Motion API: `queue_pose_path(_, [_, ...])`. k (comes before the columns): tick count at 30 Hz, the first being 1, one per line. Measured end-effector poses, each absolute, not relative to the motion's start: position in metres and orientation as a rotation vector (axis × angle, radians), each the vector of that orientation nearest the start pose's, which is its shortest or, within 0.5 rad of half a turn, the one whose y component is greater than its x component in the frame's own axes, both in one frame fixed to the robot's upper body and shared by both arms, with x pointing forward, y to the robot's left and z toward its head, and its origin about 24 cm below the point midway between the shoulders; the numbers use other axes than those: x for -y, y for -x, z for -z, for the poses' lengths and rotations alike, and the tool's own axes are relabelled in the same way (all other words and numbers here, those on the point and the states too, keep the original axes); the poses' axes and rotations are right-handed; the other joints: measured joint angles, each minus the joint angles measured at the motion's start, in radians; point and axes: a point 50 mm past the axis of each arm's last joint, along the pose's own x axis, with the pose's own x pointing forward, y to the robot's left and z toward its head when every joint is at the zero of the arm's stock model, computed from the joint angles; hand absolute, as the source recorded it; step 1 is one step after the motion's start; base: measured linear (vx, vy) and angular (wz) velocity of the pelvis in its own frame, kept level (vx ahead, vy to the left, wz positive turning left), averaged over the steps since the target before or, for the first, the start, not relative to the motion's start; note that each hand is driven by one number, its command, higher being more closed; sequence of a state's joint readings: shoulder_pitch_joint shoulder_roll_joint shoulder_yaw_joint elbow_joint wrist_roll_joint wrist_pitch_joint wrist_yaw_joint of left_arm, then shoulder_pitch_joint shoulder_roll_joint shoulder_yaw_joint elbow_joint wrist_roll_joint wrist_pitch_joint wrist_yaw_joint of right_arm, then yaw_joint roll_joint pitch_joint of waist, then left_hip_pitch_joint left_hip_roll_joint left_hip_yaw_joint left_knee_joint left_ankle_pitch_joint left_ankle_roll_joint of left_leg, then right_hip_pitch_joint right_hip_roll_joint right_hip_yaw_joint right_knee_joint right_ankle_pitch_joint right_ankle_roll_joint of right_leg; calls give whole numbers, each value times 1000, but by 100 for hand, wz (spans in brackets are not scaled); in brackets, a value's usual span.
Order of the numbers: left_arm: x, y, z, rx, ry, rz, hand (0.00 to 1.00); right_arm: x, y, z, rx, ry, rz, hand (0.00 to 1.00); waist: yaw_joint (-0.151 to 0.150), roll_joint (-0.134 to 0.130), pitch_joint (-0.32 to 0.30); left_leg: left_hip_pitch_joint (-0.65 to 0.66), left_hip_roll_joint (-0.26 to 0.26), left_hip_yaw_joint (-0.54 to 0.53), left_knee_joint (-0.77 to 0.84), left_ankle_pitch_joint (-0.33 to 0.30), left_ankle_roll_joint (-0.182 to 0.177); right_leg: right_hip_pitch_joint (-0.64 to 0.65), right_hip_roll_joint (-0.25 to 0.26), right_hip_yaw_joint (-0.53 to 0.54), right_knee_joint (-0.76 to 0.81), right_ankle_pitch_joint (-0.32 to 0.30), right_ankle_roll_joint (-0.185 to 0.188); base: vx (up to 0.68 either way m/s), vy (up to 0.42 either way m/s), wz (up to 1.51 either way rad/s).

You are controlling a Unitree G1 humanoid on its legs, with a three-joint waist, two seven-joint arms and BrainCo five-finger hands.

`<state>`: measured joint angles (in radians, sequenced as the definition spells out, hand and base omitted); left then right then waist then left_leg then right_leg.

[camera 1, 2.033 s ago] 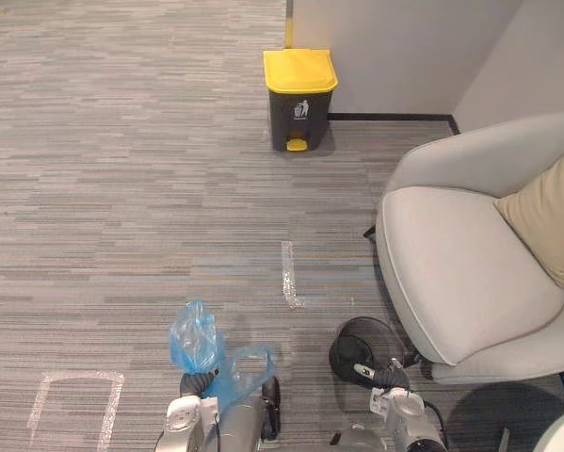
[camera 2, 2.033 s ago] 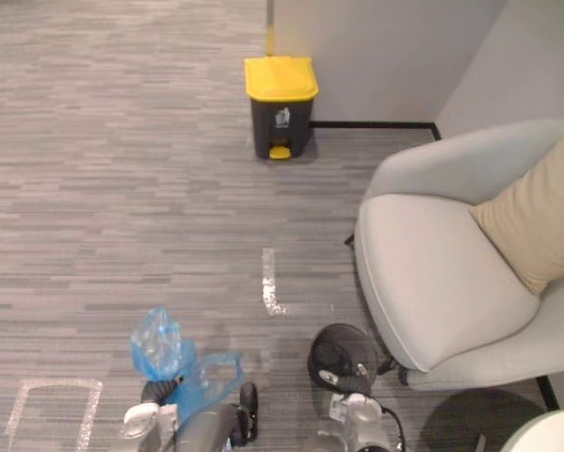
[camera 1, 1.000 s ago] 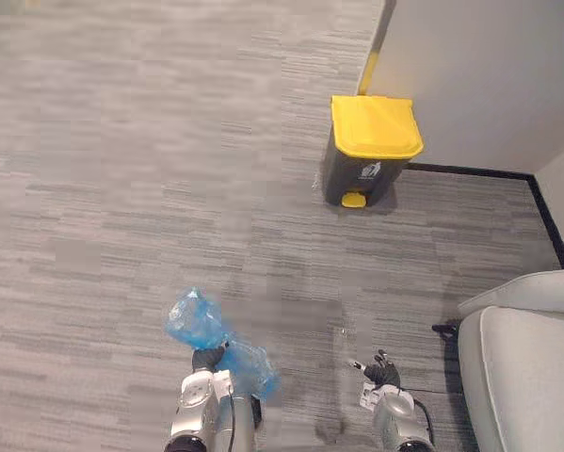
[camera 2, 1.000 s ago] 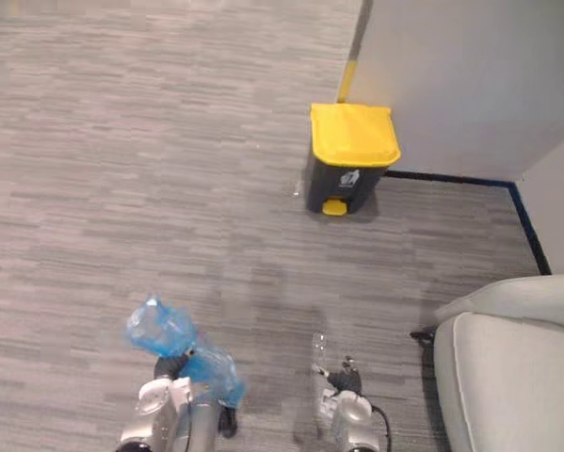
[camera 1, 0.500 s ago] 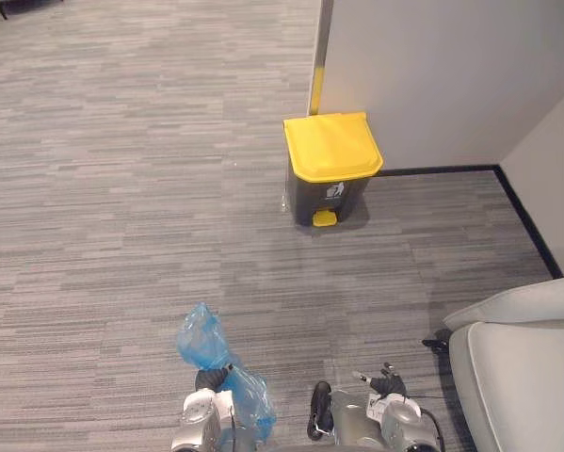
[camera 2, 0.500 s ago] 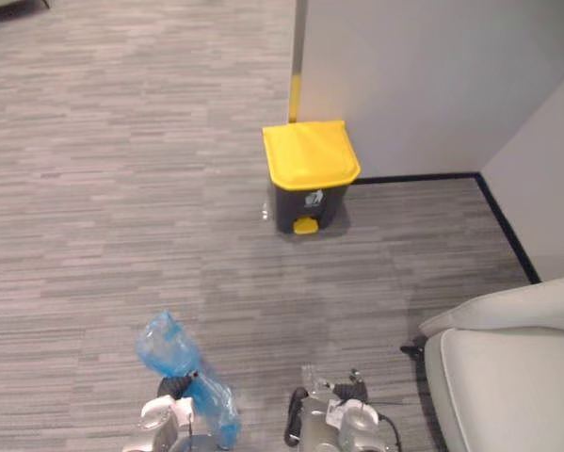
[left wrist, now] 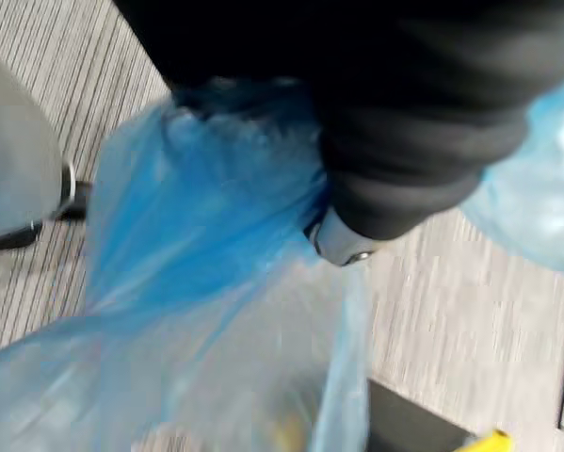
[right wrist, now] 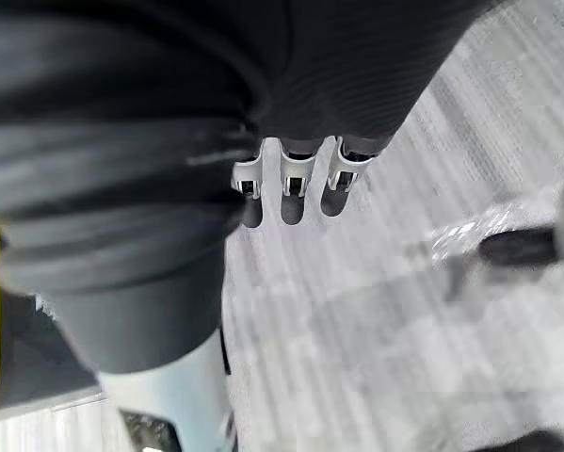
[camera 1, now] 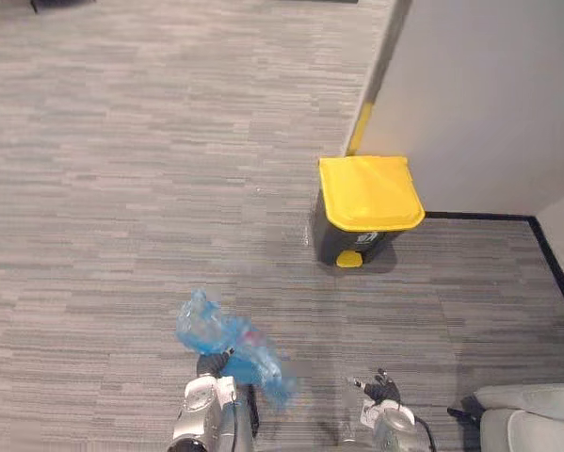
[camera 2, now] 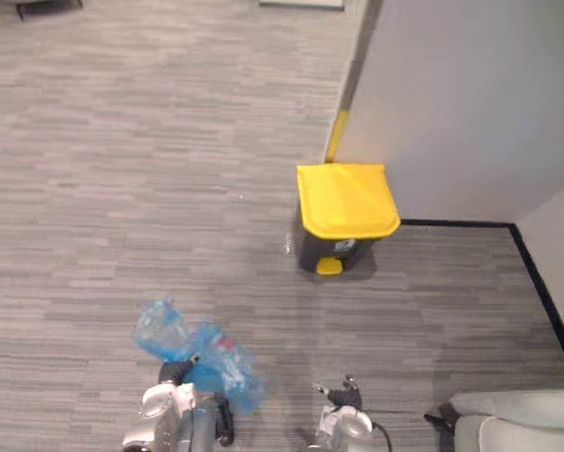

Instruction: Gather rubbish on tea table into small bin, then transfer packed bag to large trash can.

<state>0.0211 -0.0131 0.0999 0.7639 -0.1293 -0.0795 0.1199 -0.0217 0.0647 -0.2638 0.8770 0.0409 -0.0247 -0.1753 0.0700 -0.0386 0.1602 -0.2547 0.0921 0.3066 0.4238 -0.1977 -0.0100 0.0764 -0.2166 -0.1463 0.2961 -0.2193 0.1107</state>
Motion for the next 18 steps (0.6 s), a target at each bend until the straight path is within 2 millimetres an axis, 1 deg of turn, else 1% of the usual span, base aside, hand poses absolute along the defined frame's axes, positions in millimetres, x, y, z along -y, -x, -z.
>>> queue_pose_path(1, [-170, -172, 119, -721, 126, -273, 100, 173, -163, 133, -850, -136, 393, 0, 3, 9, 5, 43, 0, 6, -22, -28, -5, -31, -7, 23, 99, -1, 2, 208, 121, -64])
queue_pose_path(2, [-171, -167, 121, -736, 124, -277, 100, 173, -160, 134, -856, -132, 388, 0, 3, 9, 7, 93, -7, 23, -37, -52, -9, -102, -30, 55, 289, 19, 30, 164, 84, -48])
queue_pose_path(3, [-170, -164, 122, -744, 116, -270, 100, 172, -157, 135, -864, -127, 382, 0, -2, 7, 8, 129, -17, 30, -46, -78, -6, -177, -51, 83, 457, 65, 53, 161, 38, -24])
queue_pose_path(4, [-171, -164, 122, -745, 107, -266, 100, 172, -152, 137, -880, -124, 381, 0, -10, 8, 9, 146, -18, 30, -46, -91, -9, -221, -53, 100, 546, 71, 46, 209, 1, -4])
queue_pose_path(5, [-173, -165, 122, -743, 101, -271, 100, 172, -146, 140, -899, -121, 380, 0, -13, 6, 8, 173, -18, 29, -57, -101, -13, -279, -50, 97, 623, 45, 22, 283, -37, -3])
queue_pose_path(6, [-175, -165, 121, -742, 97, -274, 100, 172, -144, 140, -901, -119, 379, 0, -16, 4, 10, 204, -18, 27, -75, -105, -14, -326, -45, 71, 652, 9, 4, 258, -59, -3])
queue_pose_path(7, [-175, -165, 121, -742, 97, -274, 100, 173, -146, 138, -891, -118, 380, 0, -23, 4, 9, 222, -16, 20, -89, -108, -19, -357, -44, 34, 648, -20, -12, 283, -104, 13])
queue_pose_path(8, [-173, -167, 121, -737, 102, -271, 100, 173, -148, 137, -880, -118, 380, 0, -32, 5, 10, 239, -8, 10, -100, -112, -26, -391, -39, -21, 601, -51, -29, 314, -162, 26])
queue_pose_path(9, [-172, -169, 121, -736, 105, -269, 100, 173, -150, 136, -874, -119, 381, 0, -34, 4, 11, 256, 3, 10, -108, -113, -33, -415, -25, -58, 535, -67, -45, 328, -193, 30])
queue_pose_path(10, [-173, -168, 122, -743, 109, -275, 100, 173, -152, 136, -871, -119, 377, 0, -38, 4, 11, 272, 19, 7, -108, -115, -55, -438, 3, -86, 425, -54, -64, 367, -236, 20])
queue_pose_path(11, [-173, -167, 123, -749, 108, -278, 100, 172, -152, 136, -873, -119, 375, 0, -38, 0, 11, 287, 26, 2, -110, -125, -73, -446, 25, -102, 316, -18, -70, 409, -248, 25])
queue_pose_path(12, [-174, -165, 126, -775, 107, -281, 100, 174, -152, 137, -877, -114, 378, 0, -48, 11, 11, 309, 38, -34, -112, -139, -104, -416, 58, -126, 241, 37, -143, 501, -238, 7])
queue_pose_path(13, [-172, -162, 129, -792, 113, -280, 100, 179, -156, 136, -874, -108, 387, 0, -42, 33, 6, 310, 43, -83, -143, -110, -86, -396, 77, -144, 221, 47, -156, 401, -177, 7])
queue_pose_path(14, [-171, -162, 129, -792, 116, -279, 100, 184, -159, 135, -868, -107, 401, 0, -46, 35, 5, 315, 31, -132, -185, -70, -69, -393, 87, -122, 213, 47, -162, 340, -145, -9])
queue_pose_path(15, [-170, -161, 130, -800, 117, -279, 100, 189, -158, 136, -877, -107, 417, 0, -44, 38, 6, 335, 18, -165, -244, -39, -66, -376, 98, -107, 197, 46, -165, 275, -147, 4])
queue_pose_path(16, [-169, -160, 132, -809, 118, -277, 100, 191, -154, 139, -898, -107, 426, 0, -46, 44, 6, 349, 17, -179, -277, -10, -66, -347, 110, -115, 177, 43, -169, 256, -119, 5])
queue_pose_path(17, [-168, -159, 132, -813, 122, -275, 100, 192, -148, 141, -919, -108, 433, 0, -46, 51, 6, 365, 25, -179, -282, -3, -71, -312, 125, -122, 159, 41, -172, 251, -63, 19])
queue_pose_path(18, [-166, -159, 132, -814, 126, -269, 100, 190, -141, 144, -942, -110, 434, 0, -47, 51, 5, 385, 41, -183, -266, 9, -84, -268, 139, -132, 138, 39, -171, 260, -38, 29])
